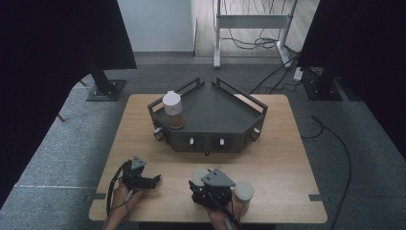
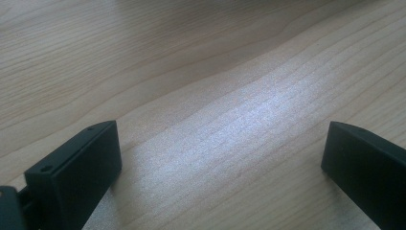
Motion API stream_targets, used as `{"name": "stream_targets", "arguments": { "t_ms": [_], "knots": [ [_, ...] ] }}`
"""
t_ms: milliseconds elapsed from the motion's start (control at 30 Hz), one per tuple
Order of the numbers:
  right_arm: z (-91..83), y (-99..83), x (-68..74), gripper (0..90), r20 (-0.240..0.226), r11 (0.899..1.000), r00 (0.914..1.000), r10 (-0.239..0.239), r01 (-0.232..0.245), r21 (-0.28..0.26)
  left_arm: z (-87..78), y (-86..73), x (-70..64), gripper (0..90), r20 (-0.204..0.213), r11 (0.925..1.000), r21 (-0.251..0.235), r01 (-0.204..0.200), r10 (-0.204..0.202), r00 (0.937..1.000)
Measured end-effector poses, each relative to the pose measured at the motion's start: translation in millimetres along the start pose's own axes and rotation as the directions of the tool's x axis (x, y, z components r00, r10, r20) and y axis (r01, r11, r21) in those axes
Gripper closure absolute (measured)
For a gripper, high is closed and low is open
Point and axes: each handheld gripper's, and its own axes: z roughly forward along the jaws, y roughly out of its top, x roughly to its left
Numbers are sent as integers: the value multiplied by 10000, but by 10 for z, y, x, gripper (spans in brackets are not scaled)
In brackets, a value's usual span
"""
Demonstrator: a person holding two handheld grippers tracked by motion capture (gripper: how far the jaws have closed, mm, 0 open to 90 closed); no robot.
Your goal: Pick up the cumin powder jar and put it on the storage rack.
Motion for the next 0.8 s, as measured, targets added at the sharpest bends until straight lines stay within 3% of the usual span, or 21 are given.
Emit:
{"name": "stream_targets", "arguments": {
  "t_ms": [800],
  "knots": [
    [-71,197,-237,330,-79,10000,10000,-21,21,40,0,0,2,0,10,10000,0,-5,5,10000]
  ]
}}
